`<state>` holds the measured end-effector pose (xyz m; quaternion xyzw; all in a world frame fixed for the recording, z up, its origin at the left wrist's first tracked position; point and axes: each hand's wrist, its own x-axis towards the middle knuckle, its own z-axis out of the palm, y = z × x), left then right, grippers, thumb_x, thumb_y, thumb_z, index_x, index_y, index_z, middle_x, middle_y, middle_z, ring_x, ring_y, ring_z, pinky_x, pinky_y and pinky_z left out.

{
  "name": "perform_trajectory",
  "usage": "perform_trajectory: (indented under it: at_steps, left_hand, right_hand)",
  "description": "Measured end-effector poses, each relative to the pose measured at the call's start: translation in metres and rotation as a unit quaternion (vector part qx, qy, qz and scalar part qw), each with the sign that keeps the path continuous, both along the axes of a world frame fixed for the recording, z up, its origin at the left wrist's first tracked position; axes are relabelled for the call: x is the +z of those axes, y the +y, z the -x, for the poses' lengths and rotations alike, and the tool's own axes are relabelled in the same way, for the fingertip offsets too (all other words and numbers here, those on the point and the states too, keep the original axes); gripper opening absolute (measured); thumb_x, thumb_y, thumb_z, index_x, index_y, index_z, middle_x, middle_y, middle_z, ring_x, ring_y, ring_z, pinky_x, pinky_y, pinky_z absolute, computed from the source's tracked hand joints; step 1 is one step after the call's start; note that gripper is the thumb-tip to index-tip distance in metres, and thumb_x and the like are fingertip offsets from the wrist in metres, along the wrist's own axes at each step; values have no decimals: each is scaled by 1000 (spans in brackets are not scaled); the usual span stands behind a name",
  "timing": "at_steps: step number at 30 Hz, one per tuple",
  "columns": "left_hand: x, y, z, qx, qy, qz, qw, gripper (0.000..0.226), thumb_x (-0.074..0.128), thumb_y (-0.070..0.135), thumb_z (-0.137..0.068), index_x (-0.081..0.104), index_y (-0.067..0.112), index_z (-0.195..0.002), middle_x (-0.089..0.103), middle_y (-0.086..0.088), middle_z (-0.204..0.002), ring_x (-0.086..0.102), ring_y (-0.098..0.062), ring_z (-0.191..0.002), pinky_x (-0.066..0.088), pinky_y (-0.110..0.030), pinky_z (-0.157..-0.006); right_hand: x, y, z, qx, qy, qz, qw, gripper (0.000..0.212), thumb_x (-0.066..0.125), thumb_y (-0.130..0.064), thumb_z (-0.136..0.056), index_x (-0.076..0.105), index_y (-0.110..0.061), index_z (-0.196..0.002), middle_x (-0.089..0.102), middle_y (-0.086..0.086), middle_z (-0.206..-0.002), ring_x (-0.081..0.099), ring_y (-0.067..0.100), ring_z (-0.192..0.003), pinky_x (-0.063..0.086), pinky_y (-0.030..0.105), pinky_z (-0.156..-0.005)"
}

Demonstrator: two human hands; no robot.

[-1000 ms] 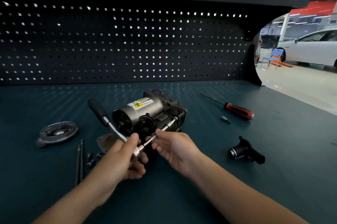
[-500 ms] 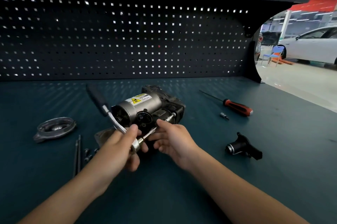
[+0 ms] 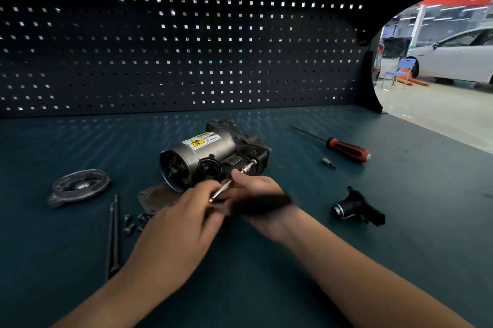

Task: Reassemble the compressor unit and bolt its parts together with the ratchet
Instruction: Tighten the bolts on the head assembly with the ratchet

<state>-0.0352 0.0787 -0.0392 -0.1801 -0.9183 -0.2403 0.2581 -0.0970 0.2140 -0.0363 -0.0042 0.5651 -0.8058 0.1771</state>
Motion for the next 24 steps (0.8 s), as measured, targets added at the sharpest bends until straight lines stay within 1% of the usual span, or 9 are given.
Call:
perform_trajectory:
  at_steps: [3,6,8,10,12,14,18,21,24]
  left_hand:
    - [-3,2,10,-42,-172,-354,918,13,40,29,-95,52,24,-95,63,8,-59,46,-4,-40,36,-12,-45]
    - [0,2,15,-31,-193,-423,885,21,38,31,-97,54,18,-93,63,4,-56,40,-6,-34,34,-13,-41]
    - [-1,1,9,-42,-147,-311,938,13,43,29,-96,52,21,-94,64,4,-59,48,-5,-41,39,-14,-47]
    - [0,-3,6,4,13,14,1000,12,47,32,-91,52,25,-99,64,5,-65,60,-9,-55,46,-23,-57]
    - [-2,-7,8,-9,147,231,962,27,56,34,-80,53,20,-104,60,3,-68,61,-17,-55,49,-31,-50]
    - [-5,-8,8,-29,177,246,953,32,58,34,-76,52,19,-104,58,2,-72,60,-17,-55,50,-30,-50]
    - [-1,-1,5,-41,-68,-153,985,23,38,49,-88,52,32,-96,60,10,-72,54,-3,-54,43,-20,-56]
    - [2,-2,15,-27,-243,-449,859,29,35,41,-95,55,20,-92,62,-2,-59,47,-9,-39,40,-17,-43]
    - [5,-9,22,-31,-365,-608,705,33,38,39,-97,53,14,-83,56,-5,-51,40,-9,-33,36,-19,-33]
  right_hand:
    - [1,2,0,7,-35,22,999,22,44,-17,-97,58,-5,-86,67,4,-60,53,7,-38,37,14,-37]
    - [1,3,0,-3,-47,49,998,17,50,-13,-95,59,-4,-83,66,3,-57,51,5,-38,39,11,-37]
    - [0,2,0,-18,-43,54,997,15,53,-10,-93,57,-4,-80,64,3,-53,51,5,-37,40,11,-37]
    - [-1,2,1,-22,-38,69,997,17,54,-9,-92,56,-5,-76,61,2,-51,53,5,-37,43,13,-39]
    - [0,2,1,-22,-35,71,997,20,54,-11,-92,57,-5,-73,61,2,-51,54,5,-38,43,12,-40]
    - [-1,1,1,-25,-34,56,998,23,54,-15,-93,58,-6,-72,61,1,-51,54,4,-39,41,11,-39]
    - [0,0,-3,-10,-46,95,994,16,51,-14,-94,59,-3,-84,67,7,-65,56,8,-42,44,13,-41]
    - [2,0,-5,-15,-53,97,994,15,50,-10,-94,59,-1,-86,67,10,-75,56,8,-41,41,12,-39]
    - [2,-2,-5,-29,-47,70,996,15,54,-8,-92,61,-3,-80,68,5,-63,56,6,-42,43,11,-42]
